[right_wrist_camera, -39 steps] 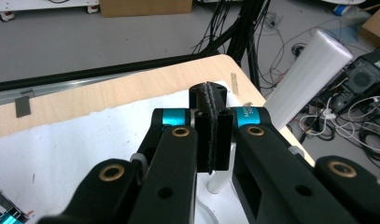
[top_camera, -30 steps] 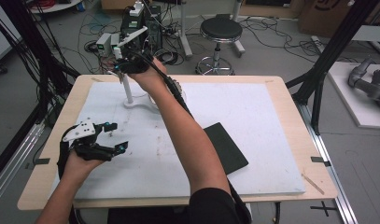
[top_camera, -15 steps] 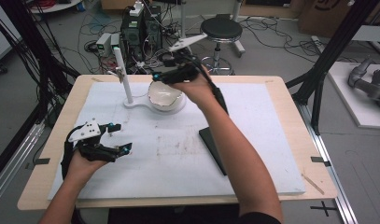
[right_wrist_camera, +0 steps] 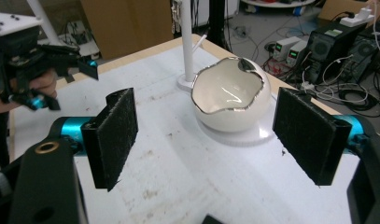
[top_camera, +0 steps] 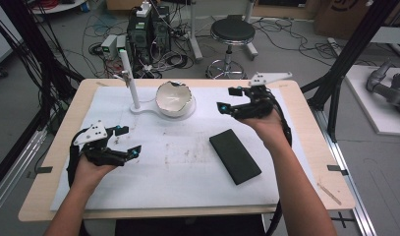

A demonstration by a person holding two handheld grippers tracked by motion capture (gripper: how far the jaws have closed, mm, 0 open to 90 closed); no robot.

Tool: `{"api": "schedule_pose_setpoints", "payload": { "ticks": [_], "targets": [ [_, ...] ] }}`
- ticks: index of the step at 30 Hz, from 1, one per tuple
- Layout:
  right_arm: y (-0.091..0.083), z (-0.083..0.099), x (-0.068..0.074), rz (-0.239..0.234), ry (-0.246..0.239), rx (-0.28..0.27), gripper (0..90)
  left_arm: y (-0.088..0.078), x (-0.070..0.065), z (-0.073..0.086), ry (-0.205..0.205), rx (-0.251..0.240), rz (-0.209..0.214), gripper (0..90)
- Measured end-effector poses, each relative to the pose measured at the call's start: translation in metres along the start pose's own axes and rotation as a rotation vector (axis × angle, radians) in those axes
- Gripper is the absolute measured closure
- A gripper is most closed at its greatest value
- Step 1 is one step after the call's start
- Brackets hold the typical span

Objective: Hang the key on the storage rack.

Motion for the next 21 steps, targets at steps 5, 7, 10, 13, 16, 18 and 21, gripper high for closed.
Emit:
{"api": "schedule_pose_setpoints", "payload": {
  "ticks": [5,7,10,13,16,18,21],
  "targets": [
    [-0.027,0.027,-0.001,0.031,0.03,-0.039,20.9,0.008,-0.003,-0.011,-0.005,-0.003,0.003,11.7],
    [-0.037,0.038,-0.002,0.052,0.043,-0.053,20.7,0.012,-0.006,-0.017,-0.007,-0.011,0.011,11.7],
    [-0.051,0.053,-0.005,0.09,0.054,-0.076,19.4,0.016,-0.007,-0.025,-0.009,-0.022,0.014,11.7],
    [-0.06,0.069,-0.007,0.121,0.08,-0.098,18.8,0.018,-0.006,-0.024,-0.004,-0.013,0.016,11.7],
    [-0.063,0.088,-0.005,0.129,0.099,-0.1,18.8,0.016,-0.004,-0.019,0.001,-0.009,0.017,11.7],
    [-0.062,0.1,-0.006,0.128,0.119,-0.089,18.8,0.014,-0.002,-0.014,0.001,-0.01,0.025,11.7],
    [-0.063,0.112,-0.011,0.139,0.145,-0.079,18.8,0.012,0.003,-0.003,0.004,0.016,0.019,11.7]
  ]
}}
Point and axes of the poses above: each handheld gripper's, and its own axes: y roughly forward along the jaws, z roughly out of its underside, x roughly to its left, the point moved 10 cm from there along y, roughly forward along the jaws, and after that the axes turned 8 degrees about -y, right-handed, at the moved point
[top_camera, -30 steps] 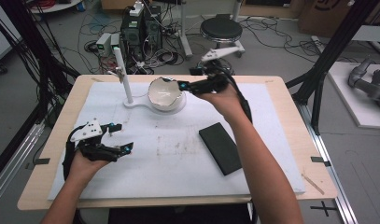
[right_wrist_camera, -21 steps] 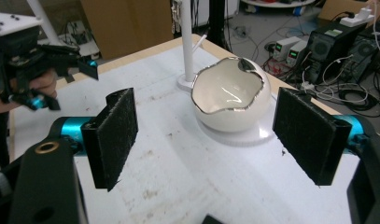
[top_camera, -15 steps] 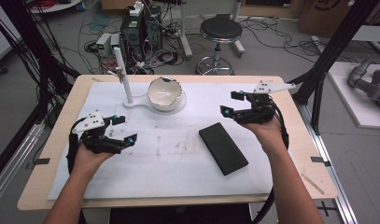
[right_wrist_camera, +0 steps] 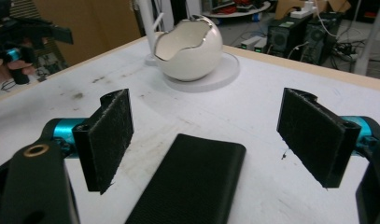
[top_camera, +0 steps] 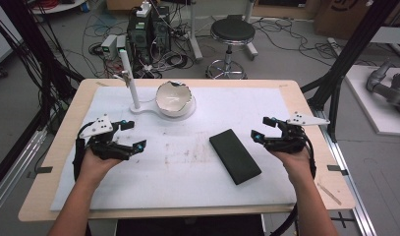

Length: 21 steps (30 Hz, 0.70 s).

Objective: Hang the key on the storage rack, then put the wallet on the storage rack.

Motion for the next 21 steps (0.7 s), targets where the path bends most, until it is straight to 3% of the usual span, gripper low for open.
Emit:
{"api": "schedule_pose_setpoints", "payload": {
  "ticks": [6,14,21],
  "targets": [
    [0.0,0.006,-0.011,0.029,0.021,0.002,18.8,-0.008,0.013,0.005,-0.029,-0.02,-0.025,11.7],
    [-0.003,0.012,-0.019,0.068,0.022,0.024,18.8,-0.005,0.013,0.008,-0.02,-0.012,-0.017,11.7],
    [-0.004,0.013,-0.019,0.069,0.019,0.027,18.8,-0.003,0.009,0.007,-0.019,-0.012,-0.006,11.7]
  ]
}}
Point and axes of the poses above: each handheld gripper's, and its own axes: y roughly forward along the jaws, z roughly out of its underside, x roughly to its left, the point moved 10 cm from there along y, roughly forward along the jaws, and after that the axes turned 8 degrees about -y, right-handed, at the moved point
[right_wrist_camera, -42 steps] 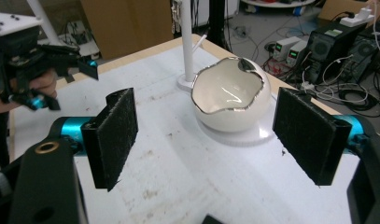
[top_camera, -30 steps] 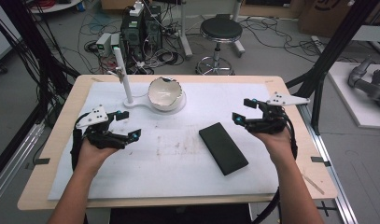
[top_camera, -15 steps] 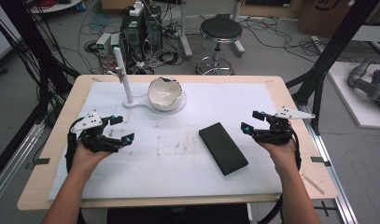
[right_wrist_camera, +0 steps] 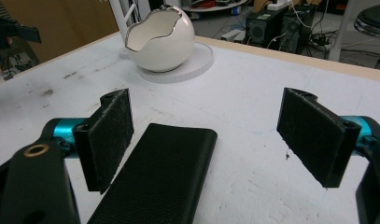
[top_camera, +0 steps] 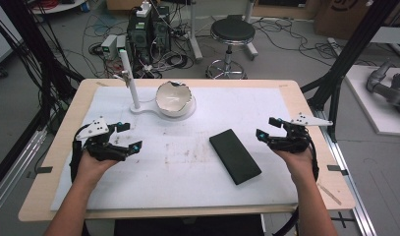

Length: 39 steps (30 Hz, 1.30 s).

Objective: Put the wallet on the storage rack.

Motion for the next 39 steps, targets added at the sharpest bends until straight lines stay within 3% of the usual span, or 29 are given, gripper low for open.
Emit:
{"api": "schedule_pose_setpoints", "payload": {
  "ticks": [10,16,18,22,27,34,39],
  "targets": [
    [0.001,0.011,0.0,0.02,-0.005,0.035,18.9,0.001,-0.002,0.0,0.014,0.002,-0.001,11.7],
    [0.006,0.04,-0.001,0.017,0.02,0.121,18.9,0.008,-0.008,0.001,0.026,0.019,0.002,11.7],
    [0.007,0.043,-0.002,0.02,0.023,0.123,18.9,0.008,-0.009,0.002,0.036,0.026,0.002,11.7],
    [0.014,0.062,-0.002,0.02,0.033,0.219,18.9,0.009,-0.011,0.003,0.041,0.031,0.001,11.7],
    [0.029,0.087,0.011,-0.049,0.04,0.367,19.0,0.01,-0.009,0.004,0.033,0.031,0.001,11.7],
    [0.037,0.101,0.027,-0.126,0.059,0.441,24.3,0.01,-0.008,0.004,0.039,0.037,-0.006,11.7],
    [0.033,0.104,0.031,-0.157,0.118,0.435,27.4,0.01,-0.009,0.005,0.042,0.045,-0.004,11.7]
  ]
}}
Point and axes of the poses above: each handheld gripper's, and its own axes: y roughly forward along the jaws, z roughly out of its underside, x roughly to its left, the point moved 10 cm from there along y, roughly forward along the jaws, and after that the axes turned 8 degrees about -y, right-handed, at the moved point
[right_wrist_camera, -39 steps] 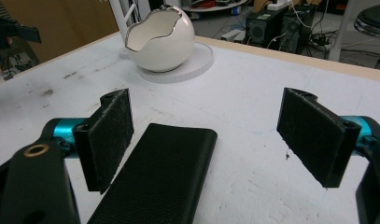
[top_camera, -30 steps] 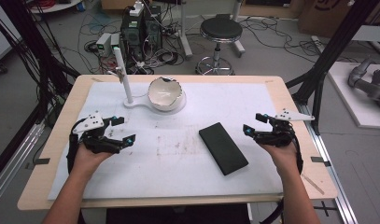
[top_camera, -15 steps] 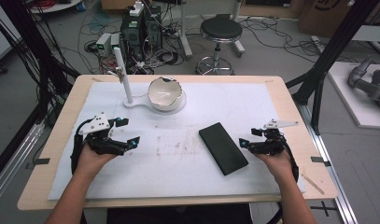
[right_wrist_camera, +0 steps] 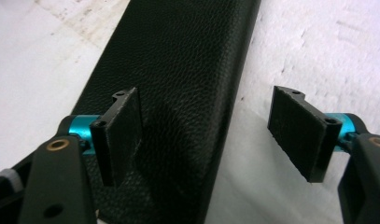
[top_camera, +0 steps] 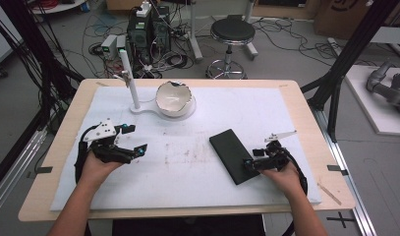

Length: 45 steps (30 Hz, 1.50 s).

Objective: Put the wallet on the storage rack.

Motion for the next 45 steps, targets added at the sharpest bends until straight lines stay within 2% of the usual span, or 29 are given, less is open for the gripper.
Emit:
{"api": "schedule_pose_setpoints", "payload": {
  "ticks": [2,4,5,8,10,13,16,20,23,24,25,28,29,30,31,33,37,39,45],
  "targets": [
    [-0.001,0.001,0.001,-0.005,0.002,0.005,30.6,0.001,0.0,0.001,0.002,0.006,-0.001,11.7],
    [-0.002,0.002,0.004,-0.036,0.008,0.008,41.8,0.001,0.0,0.001,0.004,0.007,-0.002,11.7],
    [-0.002,0.002,0.007,-0.073,0.025,0.009,46.8,0.001,0.0,0.001,0.006,0.008,-0.002,11.7],
    [-0.002,0.003,0.006,-0.083,0.055,0.005,53.9,0.001,-0.001,0.001,0.004,0.005,-0.002,11.7],
    [-0.003,0.004,0.006,-0.108,0.095,0.006,61.3,0.001,0.0,0.0,0.004,0.005,-0.004,11.7],
    [-0.005,0.002,0.004,-0.111,0.119,-0.008,74.3,0.001,-0.001,0.001,0.008,0.009,-0.006,11.7],
    [-0.007,0.0,0.006,-0.094,0.101,0.0,79.8,0.002,-0.002,0.001,0.006,0.007,-0.003,11.7],
    [-0.009,-0.002,0.008,-0.066,0.048,0.006,83.8,0.001,-0.002,0.001,0.006,0.009,-0.002,11.7],
    [-0.013,-0.007,0.011,-0.063,0.012,0.001,84.5,0.0,-0.001,0.0,0.0,-0.001,0.001,11.7],
    [-0.018,-0.014,0.015,-0.052,-0.04,-0.014,84.6,0.0,-0.001,-0.001,-0.001,-0.001,0.002,11.7],
    [-0.02,-0.016,0.017,-0.05,-0.052,-0.015,84.7,0.0,-0.001,-0.001,-0.006,-0.003,0.006,11.7],
    [-0.03,-0.027,0.027,-0.026,-0.142,-0.017,84.7,-0.001,-0.003,-0.002,-0.007,-0.002,0.022,11.7],
    [-0.035,-0.036,0.036,0.002,-0.214,-0.015,84.7,0.0,-0.005,-0.003,-0.012,-0.007,0.029,11.7],
    [-0.038,-0.041,0.039,0.016,-0.244,-0.023,84.8,0.0,-0.006,-0.004,-0.009,-0.007,0.035,11.7],
    [-0.038,-0.041,0.039,0.016,-0.244,-0.023,84.8,0.0,-0.007,-0.004,-0.009,-0.01,0.044,11.7],
    [-0.044,-0.05,0.046,0.03,-0.295,-0.052,84.9,0.001,-0.01,-0.006,-0.009,-0.013,0.057,11.7],
    [-0.051,-0.064,0.061,0.019,-0.398,-0.115,84.8,0.003,-0.019,-0.009,-0.036,-0.023,0.109,11.7],
    [-0.051,-0.068,0.068,0.008,-0.428,-0.13,84.8,0.005,-0.025,-0.011,-0.047,-0.024,0.143,11.7],
    [-0.046,-0.08,0.094,-0.044,-0.552,-0.163,84.8,0.014,-0.045,-0.017,-0.038,-0.002,0.223,11.7]
  ]
}}
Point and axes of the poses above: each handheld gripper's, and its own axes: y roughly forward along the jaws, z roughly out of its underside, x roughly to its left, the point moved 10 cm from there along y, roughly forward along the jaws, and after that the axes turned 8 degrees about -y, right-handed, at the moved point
